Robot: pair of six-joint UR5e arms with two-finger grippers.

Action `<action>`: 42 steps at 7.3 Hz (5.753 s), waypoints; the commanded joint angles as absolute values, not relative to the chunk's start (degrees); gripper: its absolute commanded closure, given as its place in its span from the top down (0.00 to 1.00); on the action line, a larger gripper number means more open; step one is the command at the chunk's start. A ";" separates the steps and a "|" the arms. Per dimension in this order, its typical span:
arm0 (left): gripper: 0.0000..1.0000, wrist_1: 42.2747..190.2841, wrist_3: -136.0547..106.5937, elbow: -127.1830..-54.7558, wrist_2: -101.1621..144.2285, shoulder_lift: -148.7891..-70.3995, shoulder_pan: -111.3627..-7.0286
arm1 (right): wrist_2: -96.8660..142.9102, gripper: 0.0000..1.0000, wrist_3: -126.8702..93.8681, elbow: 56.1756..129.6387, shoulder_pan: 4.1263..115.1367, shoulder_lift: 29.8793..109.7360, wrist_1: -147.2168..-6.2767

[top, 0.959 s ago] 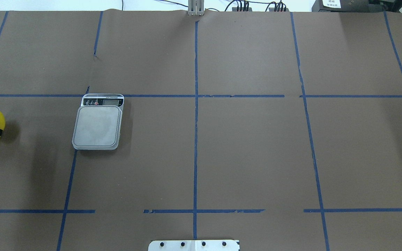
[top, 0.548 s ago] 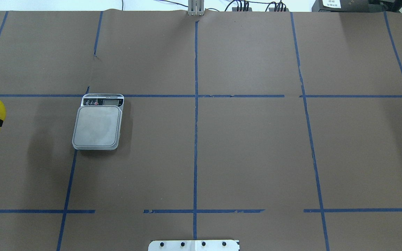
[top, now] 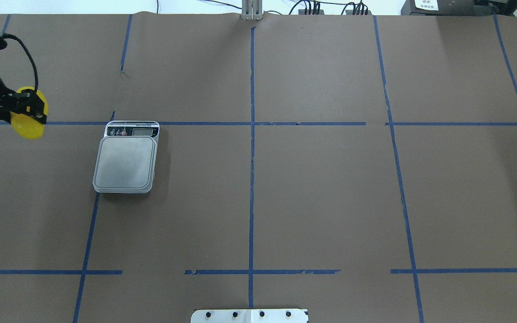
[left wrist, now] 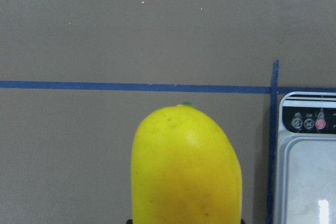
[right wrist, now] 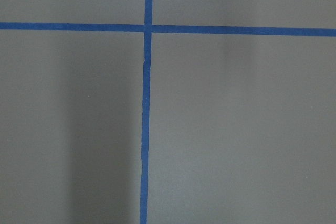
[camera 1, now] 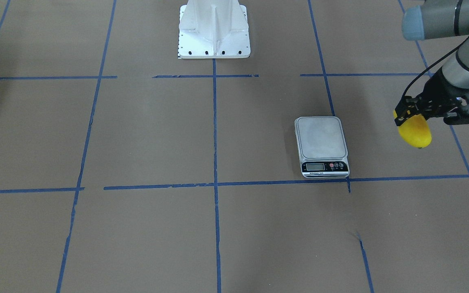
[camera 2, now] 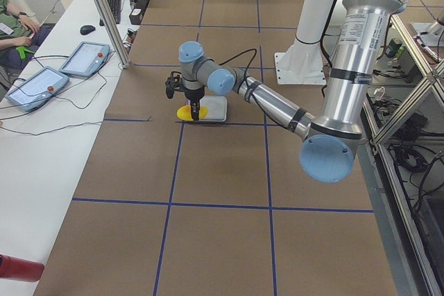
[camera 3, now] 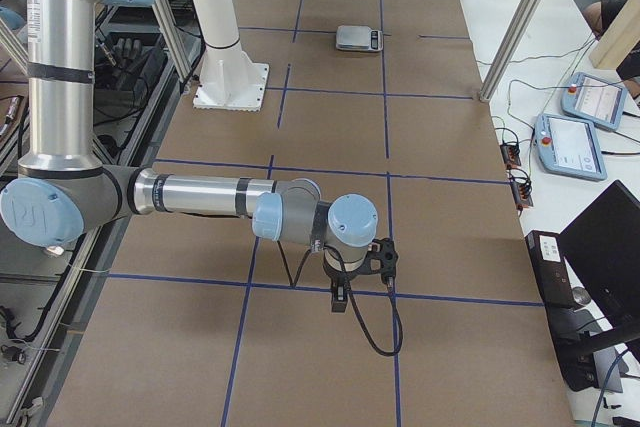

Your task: Weigh mango

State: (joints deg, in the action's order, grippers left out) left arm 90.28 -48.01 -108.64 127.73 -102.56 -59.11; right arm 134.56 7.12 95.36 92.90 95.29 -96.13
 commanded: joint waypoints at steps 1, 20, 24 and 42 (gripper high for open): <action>0.00 92.70 -58.67 -104.27 127.62 -108.78 -51.01 | 134.56 1.00 7.12 95.36 92.90 95.27 -96.15; 1.00 89.91 3.39 -97.22 132.09 -90.56 -88.57 | 134.56 1.00 7.12 95.36 92.90 95.36 -96.15; 1.00 89.82 3.34 -91.76 135.17 -88.51 -90.00 | 134.56 1.00 7.12 95.36 92.90 95.36 -96.15; 1.00 89.56 2.90 -90.97 135.35 -87.89 -91.32 | 134.56 1.00 7.12 95.36 92.90 95.27 -96.15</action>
